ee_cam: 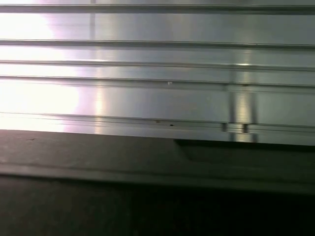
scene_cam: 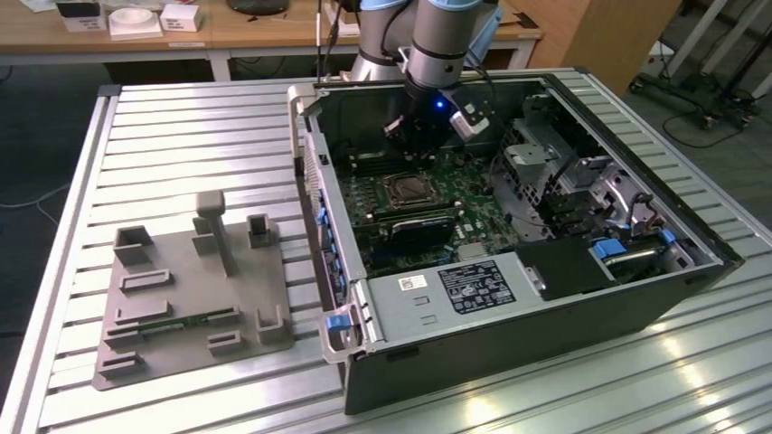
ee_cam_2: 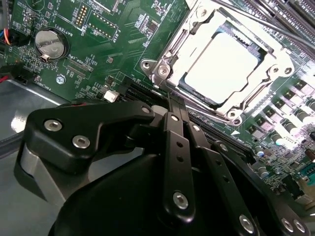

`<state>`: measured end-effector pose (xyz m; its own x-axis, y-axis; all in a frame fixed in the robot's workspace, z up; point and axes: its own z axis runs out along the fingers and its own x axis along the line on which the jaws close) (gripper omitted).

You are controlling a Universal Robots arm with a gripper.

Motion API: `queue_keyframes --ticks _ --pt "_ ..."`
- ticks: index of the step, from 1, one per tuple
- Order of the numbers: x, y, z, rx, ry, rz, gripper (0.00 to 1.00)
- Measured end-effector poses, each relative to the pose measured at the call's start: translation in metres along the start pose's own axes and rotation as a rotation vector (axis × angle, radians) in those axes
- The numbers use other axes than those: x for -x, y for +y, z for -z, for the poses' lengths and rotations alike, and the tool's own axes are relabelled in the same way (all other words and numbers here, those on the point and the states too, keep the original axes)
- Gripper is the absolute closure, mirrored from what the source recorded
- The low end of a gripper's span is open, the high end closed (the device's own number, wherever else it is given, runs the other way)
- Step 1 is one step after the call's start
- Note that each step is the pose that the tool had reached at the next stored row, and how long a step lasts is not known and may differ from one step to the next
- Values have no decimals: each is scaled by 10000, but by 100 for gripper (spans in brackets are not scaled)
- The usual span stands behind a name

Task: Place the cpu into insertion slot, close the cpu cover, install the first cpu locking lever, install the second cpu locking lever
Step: 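Install the first cpu locking lever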

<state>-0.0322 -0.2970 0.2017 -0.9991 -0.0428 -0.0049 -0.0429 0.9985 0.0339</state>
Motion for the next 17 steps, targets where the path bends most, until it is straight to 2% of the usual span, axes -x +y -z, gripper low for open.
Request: queue_keyframes --ticks 9,17 --pt "7 -1 -8 -137 4 -1 90" --pt "7 -1 -10 -302 11 -2 90"
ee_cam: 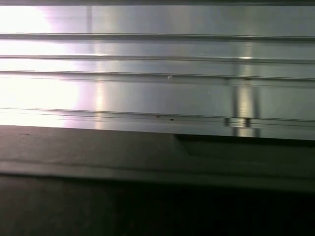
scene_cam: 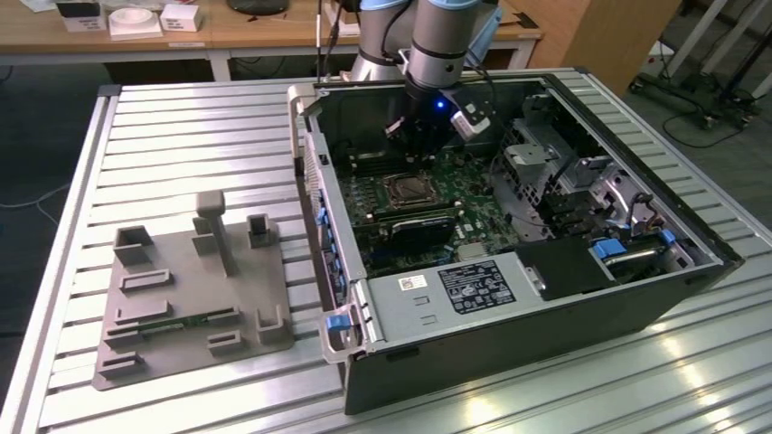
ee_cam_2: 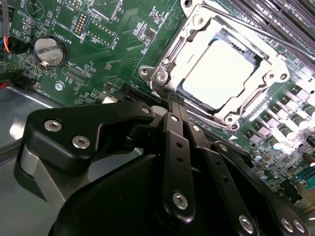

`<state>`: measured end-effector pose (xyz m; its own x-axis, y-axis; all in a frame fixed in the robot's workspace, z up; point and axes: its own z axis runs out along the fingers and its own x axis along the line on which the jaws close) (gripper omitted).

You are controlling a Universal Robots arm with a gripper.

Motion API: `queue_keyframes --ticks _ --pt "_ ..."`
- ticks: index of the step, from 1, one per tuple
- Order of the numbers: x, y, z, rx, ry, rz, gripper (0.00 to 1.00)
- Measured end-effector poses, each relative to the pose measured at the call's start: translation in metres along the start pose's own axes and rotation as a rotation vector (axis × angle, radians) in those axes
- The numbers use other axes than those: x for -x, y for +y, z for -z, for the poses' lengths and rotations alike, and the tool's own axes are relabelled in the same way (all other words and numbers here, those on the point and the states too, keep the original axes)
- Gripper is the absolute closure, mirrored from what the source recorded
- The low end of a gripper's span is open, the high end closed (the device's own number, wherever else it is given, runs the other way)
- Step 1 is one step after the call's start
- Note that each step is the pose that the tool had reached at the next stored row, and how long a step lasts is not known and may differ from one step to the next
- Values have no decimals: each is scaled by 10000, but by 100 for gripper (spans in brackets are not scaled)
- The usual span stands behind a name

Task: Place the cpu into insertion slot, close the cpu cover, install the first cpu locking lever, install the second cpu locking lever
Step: 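Install the first cpu locking lever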

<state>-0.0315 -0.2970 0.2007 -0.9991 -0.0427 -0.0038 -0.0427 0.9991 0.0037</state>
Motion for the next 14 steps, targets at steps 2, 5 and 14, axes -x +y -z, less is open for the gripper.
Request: queue_keyframes --ticks 2,5,14 --pt "0 0 -1 -42 3 0 90" --pt "0 0 -2 -63 5 1 90" --pt "0 6 6 -60 2 -1 90"
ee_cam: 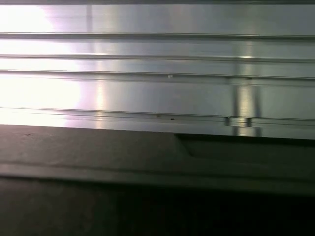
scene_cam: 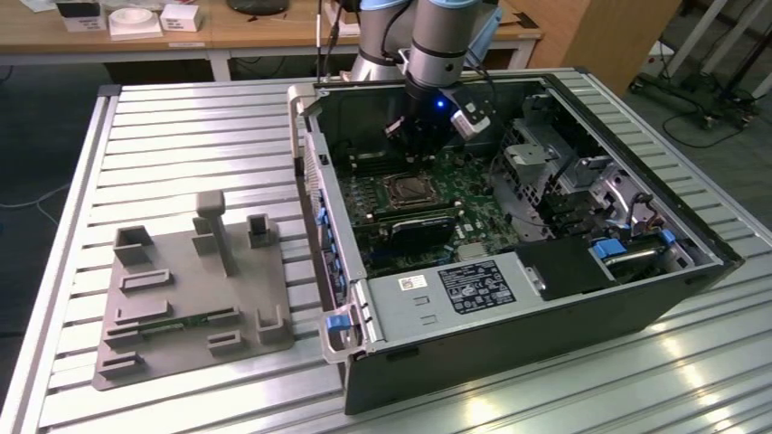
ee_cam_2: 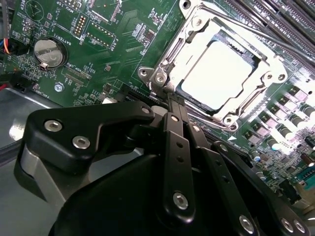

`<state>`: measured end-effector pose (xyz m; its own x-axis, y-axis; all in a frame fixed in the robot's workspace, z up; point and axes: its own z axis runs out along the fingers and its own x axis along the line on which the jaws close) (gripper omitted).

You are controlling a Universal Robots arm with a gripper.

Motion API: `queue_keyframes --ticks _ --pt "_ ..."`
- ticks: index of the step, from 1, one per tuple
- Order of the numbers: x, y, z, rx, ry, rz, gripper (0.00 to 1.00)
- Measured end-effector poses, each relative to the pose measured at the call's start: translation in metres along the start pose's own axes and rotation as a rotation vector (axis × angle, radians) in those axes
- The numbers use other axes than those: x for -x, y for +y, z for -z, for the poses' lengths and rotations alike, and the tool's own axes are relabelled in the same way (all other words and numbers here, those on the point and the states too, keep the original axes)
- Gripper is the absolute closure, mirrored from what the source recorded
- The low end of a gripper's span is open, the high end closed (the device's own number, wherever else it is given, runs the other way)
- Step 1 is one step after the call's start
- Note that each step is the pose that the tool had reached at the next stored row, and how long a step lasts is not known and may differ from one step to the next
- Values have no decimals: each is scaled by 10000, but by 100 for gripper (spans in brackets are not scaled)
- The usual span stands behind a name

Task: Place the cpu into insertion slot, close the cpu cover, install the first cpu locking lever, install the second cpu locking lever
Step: 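Install the first cpu locking lever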

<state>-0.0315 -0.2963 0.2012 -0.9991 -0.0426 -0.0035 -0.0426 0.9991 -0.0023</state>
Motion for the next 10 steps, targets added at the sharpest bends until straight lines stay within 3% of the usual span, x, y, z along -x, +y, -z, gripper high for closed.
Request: queue_keyframes --ticks 10 --pt "7 4 -6 -88 5 -15 90"
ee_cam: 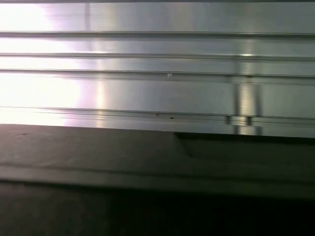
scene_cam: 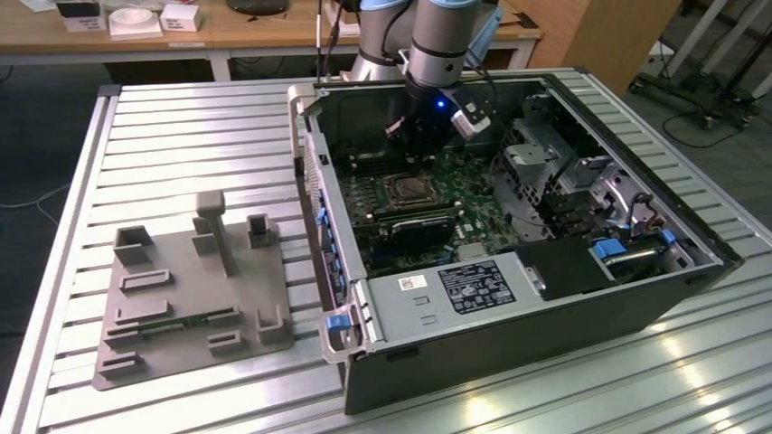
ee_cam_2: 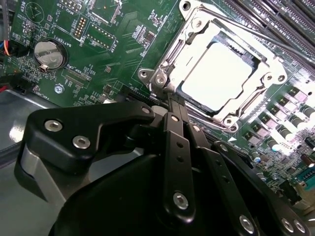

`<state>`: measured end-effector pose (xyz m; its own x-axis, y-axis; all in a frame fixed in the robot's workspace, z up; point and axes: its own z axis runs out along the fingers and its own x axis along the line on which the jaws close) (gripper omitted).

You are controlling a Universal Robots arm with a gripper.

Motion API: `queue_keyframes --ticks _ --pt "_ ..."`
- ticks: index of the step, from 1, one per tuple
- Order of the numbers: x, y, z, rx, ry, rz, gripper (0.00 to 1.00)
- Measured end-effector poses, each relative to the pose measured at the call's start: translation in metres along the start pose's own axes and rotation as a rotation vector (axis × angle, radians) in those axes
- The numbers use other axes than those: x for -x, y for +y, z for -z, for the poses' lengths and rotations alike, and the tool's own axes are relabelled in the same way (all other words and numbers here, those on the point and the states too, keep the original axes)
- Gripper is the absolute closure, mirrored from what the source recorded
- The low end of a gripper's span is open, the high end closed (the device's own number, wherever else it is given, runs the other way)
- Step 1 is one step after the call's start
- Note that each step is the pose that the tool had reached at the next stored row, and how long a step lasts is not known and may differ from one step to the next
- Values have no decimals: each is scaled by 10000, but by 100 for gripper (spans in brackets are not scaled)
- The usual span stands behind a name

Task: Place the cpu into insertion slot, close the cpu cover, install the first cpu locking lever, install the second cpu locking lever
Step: 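Install the first cpu locking lever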

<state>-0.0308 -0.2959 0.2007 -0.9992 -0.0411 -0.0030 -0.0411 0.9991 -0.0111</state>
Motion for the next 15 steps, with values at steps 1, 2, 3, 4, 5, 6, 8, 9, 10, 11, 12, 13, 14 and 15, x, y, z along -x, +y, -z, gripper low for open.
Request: queue_keyframes --ticks 1,2,3,4,5,6,8,9,10,11,12,13,14,15 --pt "2 3 -2 -26 2 -4 90" --pt "3 6 -4 -52 3 -8 90" --pt "5 9 -7 -82 4 -11 90" --pt "7 14 -10 -121 7 -16 90" --pt "9 18 -12 -157 10 -21 90" --pt "11 22 -16 -184 11 -26 90" --pt "14 27 -22 -219 13 -34 90" --pt "15 29 -24 -227 13 -38 90" --pt "15 29 -25 -228 11 -41 90" --pt "15 30 -25 -228 10 -43 90" --pt "15 31 -25 -226 9 -44 90" --pt "17 35 -26 -208 -4 -44 90" --pt "18 35 -20 -217 -2 -42 90" --pt "17 34 -8 -220 2 -42 90"
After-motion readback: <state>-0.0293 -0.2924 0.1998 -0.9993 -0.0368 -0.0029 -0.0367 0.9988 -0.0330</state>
